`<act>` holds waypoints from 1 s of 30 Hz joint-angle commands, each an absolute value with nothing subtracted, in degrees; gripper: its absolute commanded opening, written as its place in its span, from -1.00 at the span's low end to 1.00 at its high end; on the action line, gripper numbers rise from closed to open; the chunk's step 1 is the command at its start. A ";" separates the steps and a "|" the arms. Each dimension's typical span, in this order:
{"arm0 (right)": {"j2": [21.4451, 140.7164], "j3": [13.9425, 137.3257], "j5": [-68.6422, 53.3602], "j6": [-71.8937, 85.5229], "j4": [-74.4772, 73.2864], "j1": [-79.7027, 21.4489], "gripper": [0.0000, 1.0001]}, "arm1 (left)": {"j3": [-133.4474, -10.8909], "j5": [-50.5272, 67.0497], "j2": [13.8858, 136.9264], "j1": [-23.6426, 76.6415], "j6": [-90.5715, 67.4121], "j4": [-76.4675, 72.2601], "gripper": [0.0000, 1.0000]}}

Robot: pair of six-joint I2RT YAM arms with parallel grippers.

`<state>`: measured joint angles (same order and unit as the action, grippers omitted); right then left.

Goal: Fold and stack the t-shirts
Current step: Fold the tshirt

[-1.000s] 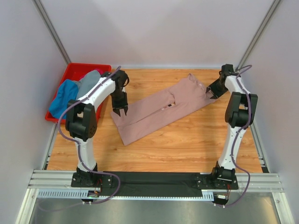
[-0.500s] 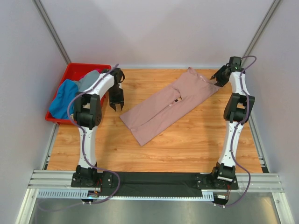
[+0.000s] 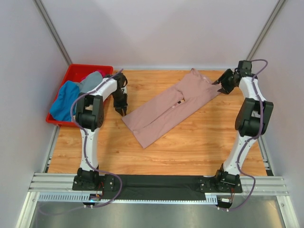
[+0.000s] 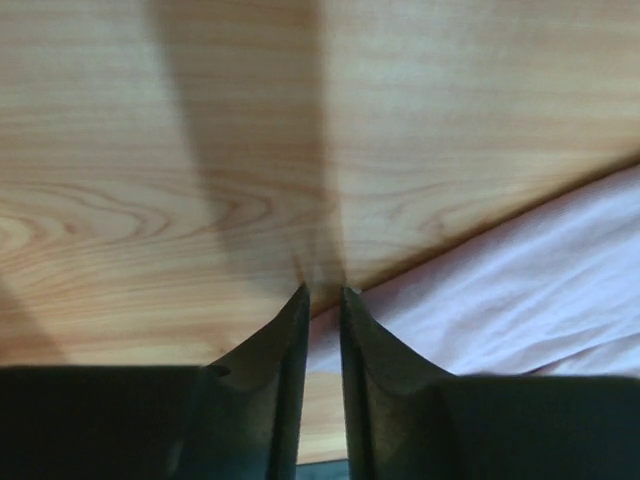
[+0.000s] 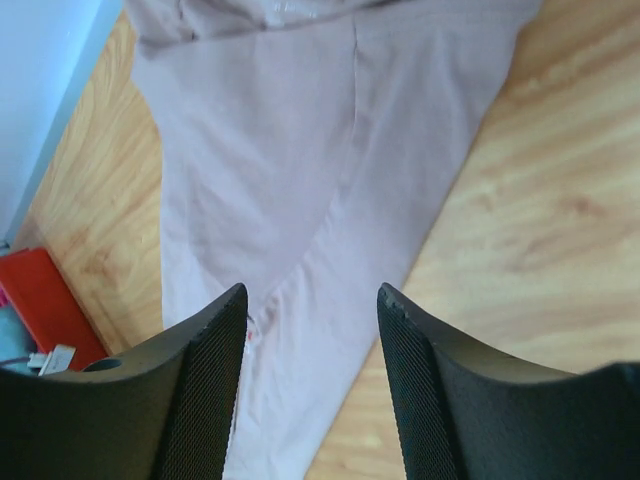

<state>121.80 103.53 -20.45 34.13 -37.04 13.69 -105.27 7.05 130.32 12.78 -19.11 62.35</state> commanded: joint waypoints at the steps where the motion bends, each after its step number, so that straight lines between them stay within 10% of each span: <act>1: 112.43 95.74 -22.50 31.64 -36.12 13.62 0.13 | -100.65 8.88 128.16 12.92 -18.72 59.68 -0.53; 7: 102.49 82.10 -22.32 32.69 -35.34 13.62 0.13 | -91.61 9.22 123.06 12.92 -21.88 59.86 -1.00; 19: 100.29 75.16 -26.28 36.56 -32.70 12.93 0.13 | -80.31 5.10 110.48 13.01 -23.73 60.38 -1.00; 30: 91.67 72.24 -27.60 39.20 -36.39 11.51 0.15 | -86.92 6.15 103.97 13.01 -22.33 52.30 -0.03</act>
